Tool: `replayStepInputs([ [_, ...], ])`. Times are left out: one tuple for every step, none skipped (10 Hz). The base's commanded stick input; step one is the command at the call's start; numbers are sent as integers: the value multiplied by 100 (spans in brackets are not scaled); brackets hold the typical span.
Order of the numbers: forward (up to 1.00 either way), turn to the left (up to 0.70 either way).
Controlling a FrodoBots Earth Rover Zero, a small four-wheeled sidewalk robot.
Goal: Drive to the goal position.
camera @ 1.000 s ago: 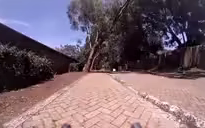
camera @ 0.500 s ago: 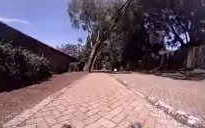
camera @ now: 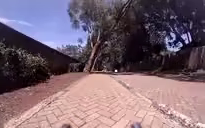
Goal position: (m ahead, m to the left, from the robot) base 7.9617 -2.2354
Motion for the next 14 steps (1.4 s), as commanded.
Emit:
replayStepInputs([
  [70, 0],
  [70, 0],
  [70, 0],
  [70, 0],
  [70, 0],
  [70, 0],
  [70, 0],
  [70, 0],
  [70, 0],
  [70, 0],
  [70, 0],
  [70, 0],
  [70, 0],
  [70, 0],
])
